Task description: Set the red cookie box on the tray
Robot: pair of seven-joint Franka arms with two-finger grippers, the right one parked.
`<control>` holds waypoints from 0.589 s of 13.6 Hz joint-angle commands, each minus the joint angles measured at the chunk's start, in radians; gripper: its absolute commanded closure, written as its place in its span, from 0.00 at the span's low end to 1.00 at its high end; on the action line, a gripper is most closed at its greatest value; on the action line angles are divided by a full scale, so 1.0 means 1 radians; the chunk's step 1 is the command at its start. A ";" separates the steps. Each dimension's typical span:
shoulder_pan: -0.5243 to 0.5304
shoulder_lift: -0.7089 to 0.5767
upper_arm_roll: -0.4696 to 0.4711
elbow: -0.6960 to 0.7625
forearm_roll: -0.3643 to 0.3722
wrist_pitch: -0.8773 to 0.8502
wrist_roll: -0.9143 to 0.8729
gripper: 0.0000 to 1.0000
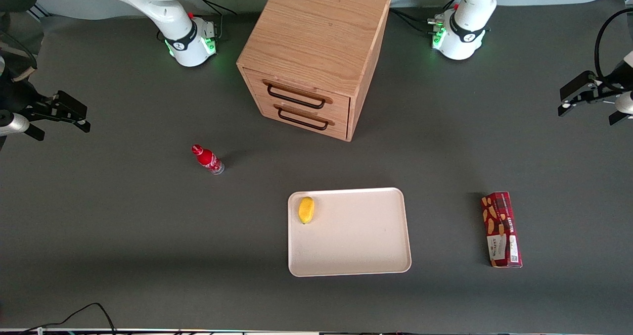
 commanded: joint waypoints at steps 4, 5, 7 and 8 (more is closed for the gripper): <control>0.001 -0.003 0.006 0.022 0.001 -0.035 0.068 0.00; 0.004 0.000 0.007 0.022 0.003 -0.035 0.051 0.00; 0.008 0.014 0.007 0.027 0.001 -0.032 0.048 0.00; 0.008 0.032 0.007 0.039 -0.002 -0.032 0.040 0.00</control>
